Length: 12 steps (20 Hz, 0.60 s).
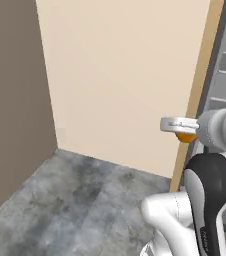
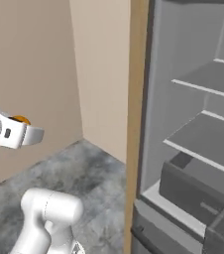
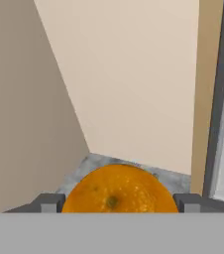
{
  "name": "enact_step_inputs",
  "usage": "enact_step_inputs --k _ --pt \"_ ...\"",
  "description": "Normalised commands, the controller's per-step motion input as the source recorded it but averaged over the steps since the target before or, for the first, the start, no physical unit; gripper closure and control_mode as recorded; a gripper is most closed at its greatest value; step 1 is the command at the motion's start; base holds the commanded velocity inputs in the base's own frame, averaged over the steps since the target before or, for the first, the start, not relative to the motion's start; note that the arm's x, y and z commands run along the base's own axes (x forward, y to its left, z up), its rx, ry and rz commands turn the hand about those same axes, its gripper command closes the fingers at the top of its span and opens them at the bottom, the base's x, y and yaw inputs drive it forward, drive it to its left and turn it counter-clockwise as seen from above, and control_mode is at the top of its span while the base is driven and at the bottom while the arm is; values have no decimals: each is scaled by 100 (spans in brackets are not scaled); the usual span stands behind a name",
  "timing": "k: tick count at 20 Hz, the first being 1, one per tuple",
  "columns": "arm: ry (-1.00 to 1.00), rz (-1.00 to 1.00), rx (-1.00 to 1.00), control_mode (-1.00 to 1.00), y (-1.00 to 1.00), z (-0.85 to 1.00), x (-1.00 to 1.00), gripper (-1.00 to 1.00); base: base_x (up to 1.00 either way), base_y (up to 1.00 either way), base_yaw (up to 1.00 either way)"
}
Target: Pick up the orange and mango from the fridge and place one fruit on each plate on the dining counter.
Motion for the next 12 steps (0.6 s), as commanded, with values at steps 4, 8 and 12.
enact_step_inputs --k 4,8,12 --pt "0 0 0 100 0 0 0 100 0 5 90" --pt "0 0 0 100 0 0 0 100 0 0 93" --pt "0 0 0 100 0 0 0 100 1 0 87"
